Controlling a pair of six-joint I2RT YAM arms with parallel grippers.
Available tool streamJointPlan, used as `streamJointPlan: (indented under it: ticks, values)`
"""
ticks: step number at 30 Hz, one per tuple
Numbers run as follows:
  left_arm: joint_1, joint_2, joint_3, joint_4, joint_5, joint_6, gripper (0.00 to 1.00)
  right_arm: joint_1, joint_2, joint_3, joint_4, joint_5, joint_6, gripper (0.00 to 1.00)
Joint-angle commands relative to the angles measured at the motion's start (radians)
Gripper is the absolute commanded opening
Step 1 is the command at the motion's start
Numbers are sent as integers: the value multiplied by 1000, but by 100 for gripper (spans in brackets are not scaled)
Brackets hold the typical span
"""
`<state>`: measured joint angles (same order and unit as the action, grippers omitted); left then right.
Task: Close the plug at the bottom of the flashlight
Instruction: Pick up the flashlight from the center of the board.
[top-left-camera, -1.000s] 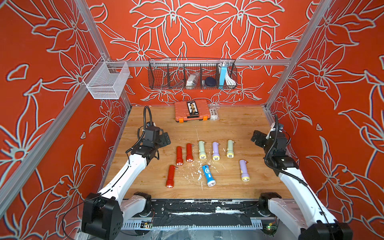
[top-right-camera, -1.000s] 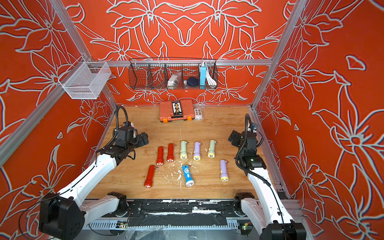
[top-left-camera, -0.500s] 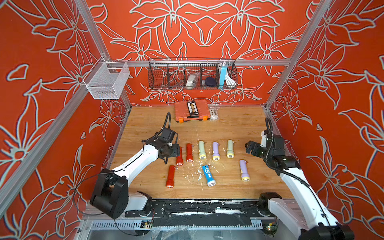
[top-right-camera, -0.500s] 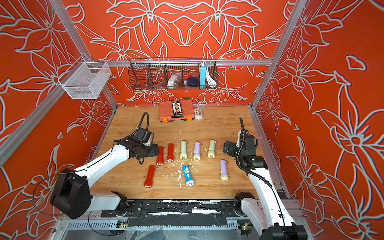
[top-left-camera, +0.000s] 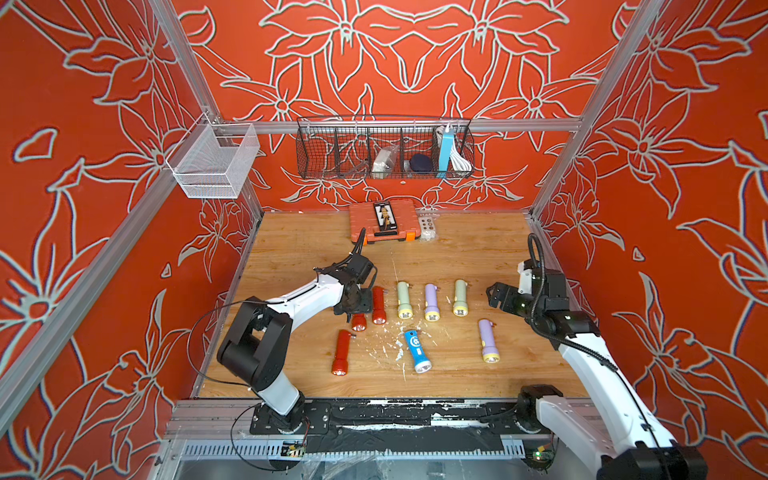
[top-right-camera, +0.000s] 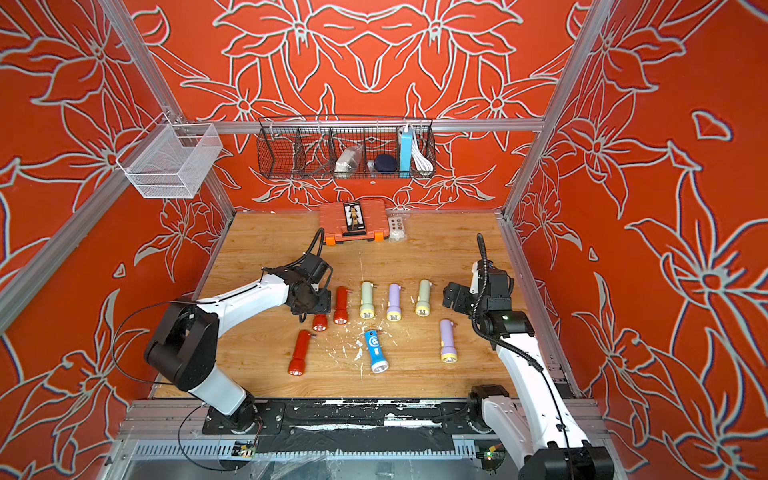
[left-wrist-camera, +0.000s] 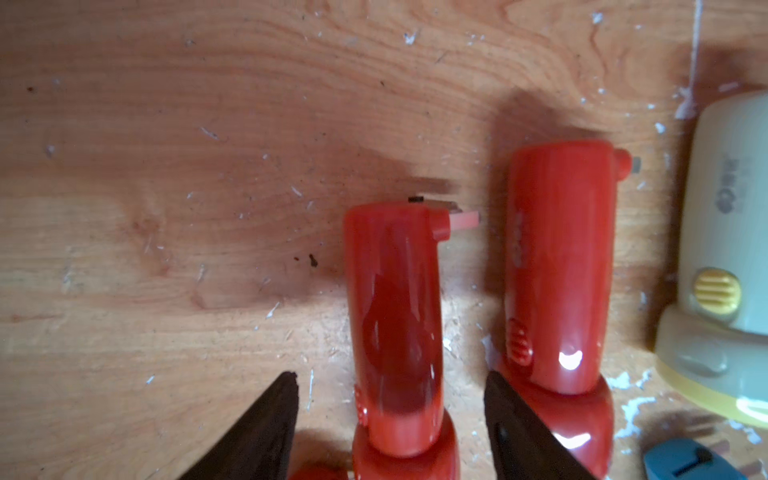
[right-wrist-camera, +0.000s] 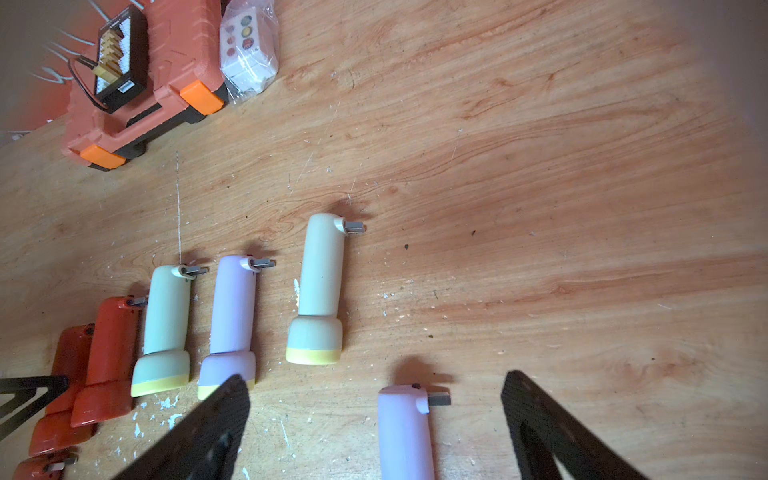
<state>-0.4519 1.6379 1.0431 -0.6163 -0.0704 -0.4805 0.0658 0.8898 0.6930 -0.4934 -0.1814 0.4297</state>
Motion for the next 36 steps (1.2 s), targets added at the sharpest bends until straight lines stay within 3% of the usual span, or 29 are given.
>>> streamJointPlan:
  ticks: [1, 23, 28, 33, 36]
  values:
    - [-4, 32, 23, -27, -30, -13, 70, 2, -15, 6, 4, -11, 3, 98]
    - [-5, 136, -8, 33, -23, -24, 56, 2, -32, 7, 1, -21, 7, 98]
    - [-4, 157, -9, 38, -32, -30, 49, 2, -37, 7, -2, -19, 7, 98]
    - [-4, 148, -5, 38, -52, -36, 30, 1, -32, 6, 6, -32, 9, 98]
    - [-4, 134, 20, 27, -77, -25, 23, 2, -19, 17, 12, -35, 7, 98]
